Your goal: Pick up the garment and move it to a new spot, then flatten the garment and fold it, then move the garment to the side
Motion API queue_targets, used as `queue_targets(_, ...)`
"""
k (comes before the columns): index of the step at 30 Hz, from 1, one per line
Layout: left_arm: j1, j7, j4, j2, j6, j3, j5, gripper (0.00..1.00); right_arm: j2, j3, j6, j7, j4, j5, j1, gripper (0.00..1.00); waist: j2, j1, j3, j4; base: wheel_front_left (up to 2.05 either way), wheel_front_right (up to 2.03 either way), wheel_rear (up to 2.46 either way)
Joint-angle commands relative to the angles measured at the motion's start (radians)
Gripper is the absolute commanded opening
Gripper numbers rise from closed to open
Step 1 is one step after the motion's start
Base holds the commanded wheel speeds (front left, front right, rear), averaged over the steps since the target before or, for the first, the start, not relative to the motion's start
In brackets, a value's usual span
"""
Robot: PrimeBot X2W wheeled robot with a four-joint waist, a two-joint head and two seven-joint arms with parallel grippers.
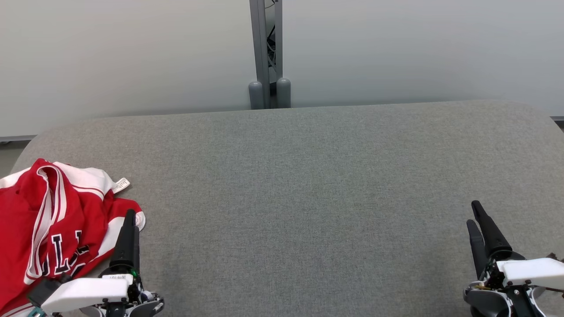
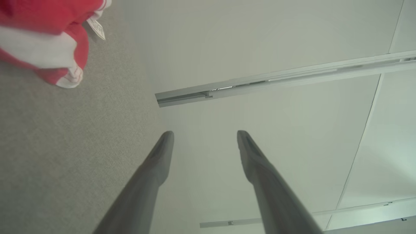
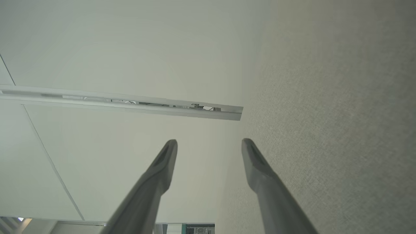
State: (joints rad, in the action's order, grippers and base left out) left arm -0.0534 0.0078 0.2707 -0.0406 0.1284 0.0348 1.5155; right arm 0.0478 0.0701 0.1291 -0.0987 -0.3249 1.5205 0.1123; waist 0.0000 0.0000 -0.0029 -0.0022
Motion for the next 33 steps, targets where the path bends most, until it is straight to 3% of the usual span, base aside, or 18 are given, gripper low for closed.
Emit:
queue_targets(1, -0.016, -0.009, -0.024, -0.009, -0.003, -0.006, -0.053, 1.00, 0.018, -0.007, 0.001, 0.015, 0.027, -0.044, 0.013, 1.00, 0.0000, 0.0000, 0.000, -0.001, 0.00, 0.00, 0.00)
queue_targets(17, 0.010, -0.066, -0.101, -0.008, -0.056, -0.064, -0.486, 1.00, 0.018, -0.042, 0.001, 0.092, 0.109, -0.442, -0.022, 1.00, 0.0000, 0.0000, -0.007, -0.006, 0.00, 0.00, 0.00)
queue_targets(33, 0.034, -0.112, -0.159, -0.018, -0.137, -0.118, -0.731, 1.00, 0.037, -0.106, 0.002, 0.153, 0.175, -0.706, -0.049, 1.00, 0.0000, 0.0000, -0.012, -0.011, 0.00, 0.00, 0.00)
